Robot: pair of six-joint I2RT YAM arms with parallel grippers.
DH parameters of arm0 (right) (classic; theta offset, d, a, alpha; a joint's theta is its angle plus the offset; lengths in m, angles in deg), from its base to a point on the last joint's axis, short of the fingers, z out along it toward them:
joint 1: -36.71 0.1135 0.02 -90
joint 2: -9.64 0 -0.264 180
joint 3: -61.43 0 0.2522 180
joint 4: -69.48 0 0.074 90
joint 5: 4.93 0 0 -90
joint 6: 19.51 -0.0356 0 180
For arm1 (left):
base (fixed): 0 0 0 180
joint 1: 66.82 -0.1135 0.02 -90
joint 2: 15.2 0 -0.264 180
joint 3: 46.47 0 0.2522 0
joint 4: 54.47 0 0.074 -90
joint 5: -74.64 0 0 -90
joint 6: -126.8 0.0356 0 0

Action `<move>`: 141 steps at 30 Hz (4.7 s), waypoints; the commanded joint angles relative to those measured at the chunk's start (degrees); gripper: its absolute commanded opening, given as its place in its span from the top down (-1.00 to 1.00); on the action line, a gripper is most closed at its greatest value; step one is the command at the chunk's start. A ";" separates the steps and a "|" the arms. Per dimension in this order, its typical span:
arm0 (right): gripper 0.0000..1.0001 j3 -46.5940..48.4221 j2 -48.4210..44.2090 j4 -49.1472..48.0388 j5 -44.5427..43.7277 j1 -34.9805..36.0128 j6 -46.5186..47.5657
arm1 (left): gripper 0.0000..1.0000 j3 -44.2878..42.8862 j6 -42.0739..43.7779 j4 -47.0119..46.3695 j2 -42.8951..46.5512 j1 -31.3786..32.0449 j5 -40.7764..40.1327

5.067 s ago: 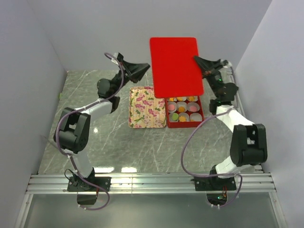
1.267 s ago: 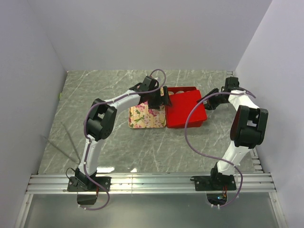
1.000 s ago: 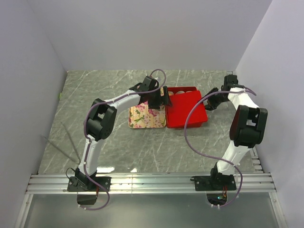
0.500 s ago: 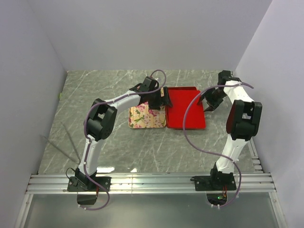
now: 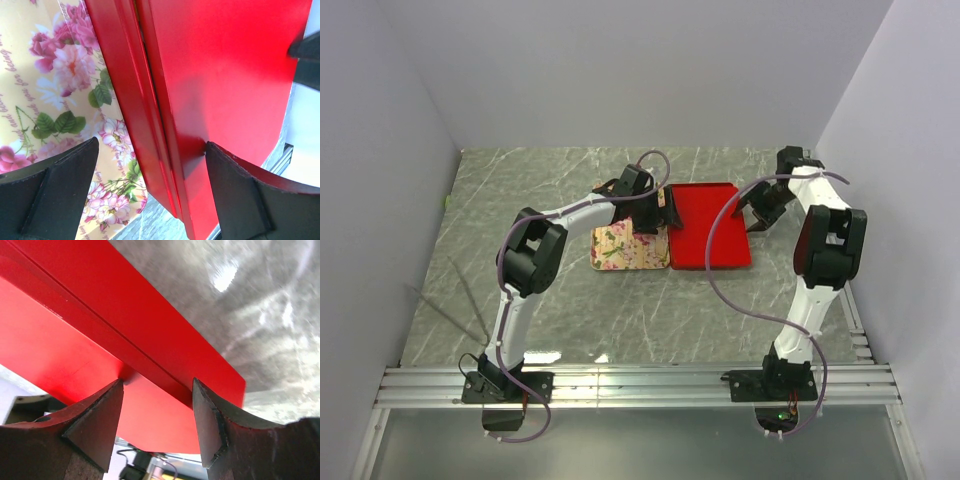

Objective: Pack the cookies

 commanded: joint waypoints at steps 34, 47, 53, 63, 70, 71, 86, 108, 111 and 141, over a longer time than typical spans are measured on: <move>-0.25 5.10 5.79 -1.09 -3.42 5.97 -4.28 | 0.04 11.41 -2.60 -8.13 6.05 -0.88 7.13; -0.25 5.26 5.18 -0.92 -2.98 5.80 -3.84 | -0.53 9.84 -1.29 -2.51 9.65 -2.29 2.56; -0.28 8.35 4.48 0.49 -3.33 5.45 -2.61 | -0.72 8.08 -0.23 0.91 13.69 -4.13 -1.13; -0.34 12.74 1.67 1.89 -3.60 4.66 -0.42 | -0.99 5.62 -0.49 5.31 20.72 -6.50 -5.35; -0.34 14.77 -5.27 3.83 -7.20 4.83 0.64 | -0.99 6.41 0.91 8.39 28.79 -9.66 -9.47; -0.34 13.98 -6.85 3.75 -7.55 4.92 0.64 | -0.99 6.67 2.04 8.48 29.94 -9.93 -10.18; -0.57 -21.94 -58.24 -21.45 -16.83 28.19 2.31 | -0.99 16.06 15.31 12.36 58.41 -11.34 -42.96; -1.00 -48.07 -90.62 -33.78 -33.75 31.90 7.23 | -0.92 85.40 22.71 -39.83 89.20 -18.62 -60.03; -1.00 -48.16 -90.62 -32.65 -38.65 31.90 7.06 | -0.94 89.62 24.90 -49.82 86.83 -22.05 -55.56; -1.00 -82.17 -63.92 -100.18 -32.70 18.73 37.56 | -0.99 81.38 30.88 -85.56 41.73 -32.52 -35.85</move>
